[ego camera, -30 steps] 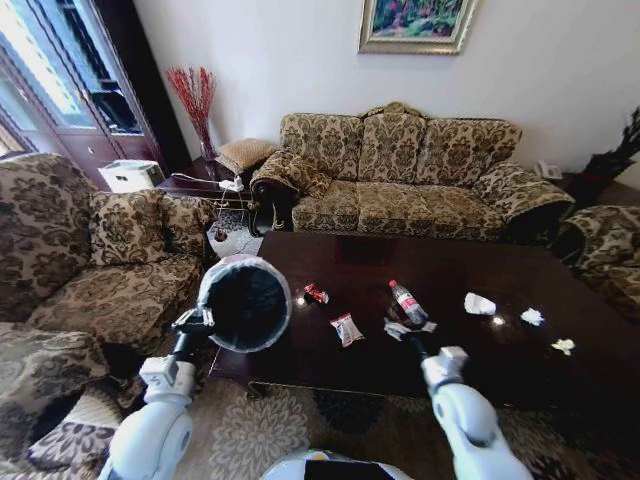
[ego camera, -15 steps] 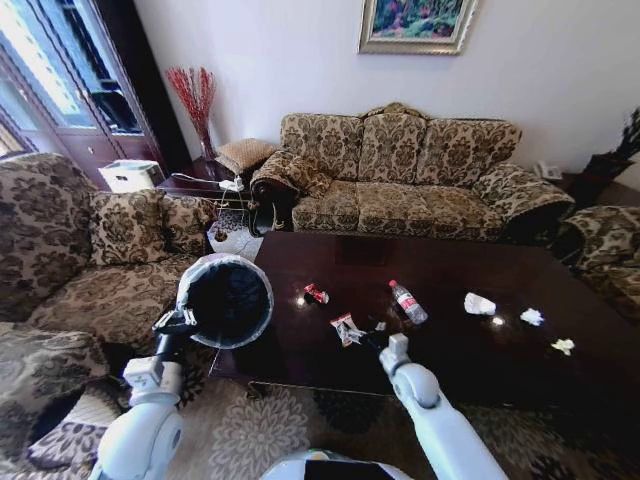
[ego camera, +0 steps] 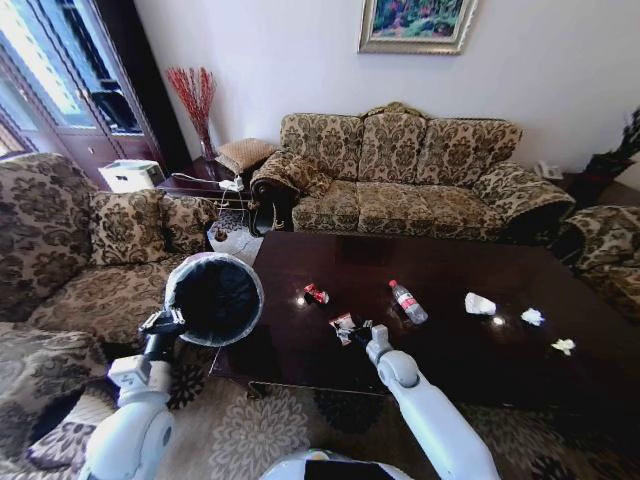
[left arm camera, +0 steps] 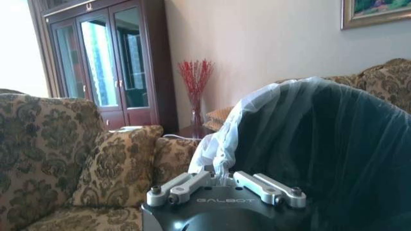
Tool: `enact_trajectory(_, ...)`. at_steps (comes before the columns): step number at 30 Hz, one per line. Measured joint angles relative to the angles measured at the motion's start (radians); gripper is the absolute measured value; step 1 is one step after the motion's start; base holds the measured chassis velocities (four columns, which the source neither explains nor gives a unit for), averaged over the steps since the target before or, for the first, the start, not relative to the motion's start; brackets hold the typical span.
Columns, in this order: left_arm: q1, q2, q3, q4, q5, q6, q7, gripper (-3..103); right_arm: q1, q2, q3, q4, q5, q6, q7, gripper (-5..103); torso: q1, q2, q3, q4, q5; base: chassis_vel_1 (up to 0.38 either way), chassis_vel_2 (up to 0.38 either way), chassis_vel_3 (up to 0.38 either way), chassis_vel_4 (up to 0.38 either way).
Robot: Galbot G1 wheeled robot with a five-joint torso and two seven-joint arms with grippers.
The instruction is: Move to the front of the table and place the trash on the table into the trash bin.
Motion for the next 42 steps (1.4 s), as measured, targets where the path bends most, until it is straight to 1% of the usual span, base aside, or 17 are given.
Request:
enact_trajectory(7,-0.001,0.006,0.021,-0.007,0.001,0.008,-0.002,0,-0.019,0.003,0.012,0.008,-0.021,0.016,0.004,55,0.000,0.000,0.000,0.0000,0.0001,0.000,0.000,0.000,0.000)
enact_trajectory(9,0.000,0.006,0.023,-0.008,0.002,0.008,-0.002,0,-0.022,0.002,0.014,0.014,-0.021,0.016,0.006,55,0.000,0.000,0.000,0.0000,0.0001,0.000,0.000,0.000,0.000)
enact_trajectory(10,0.000,0.007,0.027,-0.009,0.003,0.008,-0.002,0,-0.031,-0.003,0.017,0.029,-0.021,0.016,0.010,44,0.000,0.000,0.000,-0.0001,0.0001,0.000,0.000,0.000,0.000)
enact_trajectory(13,0.000,0.008,0.030,-0.009,0.003,0.008,-0.002,0,-0.040,-0.009,0.021,0.046,-0.021,0.016,0.013,39,0.000,0.000,0.000,-0.0001,0.0002,0.000,0.000,0.000,0.000)
enact_trajectory(16,-0.001,0.015,0.031,-0.010,0.001,0.008,-0.002,0,-0.050,-0.024,0.029,0.076,-0.010,0.016,0.022,24,0.000,0.000,0.000,-0.0001,0.0002,0.000,0.000,0.000,0.000)
enact_trajectory(17,-0.001,0.015,0.031,-0.010,0.001,0.008,-0.002,0,-0.050,-0.024,0.029,0.076,-0.010,0.016,0.022,24,0.000,0.000,0.000,-0.0001,0.0002,0.000,0.000,0.000,0.000)
enact_trajectory(19,-0.003,0.034,0.037,-0.011,-0.013,0.009,0.004,0,-0.059,-0.062,0.055,0.161,0.029,0.015,0.048,16,0.000,0.000,0.000,0.0003,0.0004,0.000,0.000,0.000,0.000)
enact_trajectory(20,-0.003,0.034,0.037,-0.011,-0.013,0.009,0.004,0,-0.059,-0.062,0.055,0.161,0.029,0.015,0.048,16,0.000,0.000,0.000,0.0003,0.0004,0.000,0.000,0.000,0.000)
enact_trajectory(24,-0.006,0.060,0.059,-0.006,-0.035,0.016,0.027,0,-0.095,-0.147,0.117,0.330,0.101,0.005,0.070,15,0.000,0.000,0.000,0.0000,0.0003,0.000,0.000,0.000,0.000)
enact_trajectory(26,-0.015,0.087,0.076,0.016,-0.046,0.018,0.053,0,-0.143,-0.230,0.194,0.481,0.159,0.000,0.071,15,0.000,0.000,0.000,-0.0003,0.0000,0.000,0.000,0.000,0.000)
enact_trajectory(28,-0.019,0.094,0.081,0.021,-0.051,0.020,0.060,0,-0.154,-0.251,0.214,0.521,0.176,-0.001,0.071,15,0.000,0.000,0.000,-0.0003,0.0002,0.000,0.000,0.000,0.000)
enact_trajectory(31,-0.051,0.145,0.104,0.055,-0.097,0.046,0.094,0,-0.167,-0.364,0.278,0.682,0.282,-0.005,0.089,15,0.000,0.000,0.000,-0.0002,0.0000,0.000,0.000,0.000,0.000)
enact_trajectory(33,-0.062,0.158,0.109,0.063,-0.109,0.053,0.103,0,-0.159,-0.392,0.283,0.721,0.316,-0.008,0.100,15,0.000,0.000,0.000,-0.0003,0.0002,0.000,0.000,0.000,0.000)
enact_trajectory(36,-0.122,0.221,0.138,0.091,-0.187,0.094,0.117,0,-0.086,-0.509,0.277,0.862,0.492,-0.019,0.120,15,0.000,0.000,0.000,0.0002,-0.0001,0.000,0.000,0.000,0.000)
enact_trajectory(37,-0.122,0.221,0.138,0.091,-0.187,0.094,0.117,0,-0.086,-0.509,0.277,0.862,0.492,-0.019,0.120,15,0.000,0.000,0.000,0.0002,-0.0001,0.000,0.000,0.000,0.000)
enact_trajectory(41,-0.204,0.321,0.202,0.114,-0.297,0.153,0.118,0,0.043,-0.624,0.197,0.934,0.703,-0.014,0.114,15,0.000,0.000,0.000,-0.0002,0.0000,0.000,0.000,0.000,0.000)
enact_trajectory(42,-0.204,0.321,0.202,0.114,-0.297,0.153,0.118,0,0.043,-0.624,0.197,0.934,0.703,-0.014,0.114,15,0.000,0.000,0.000,-0.0002,0.0000,0.000,0.000,0.000,0.000)
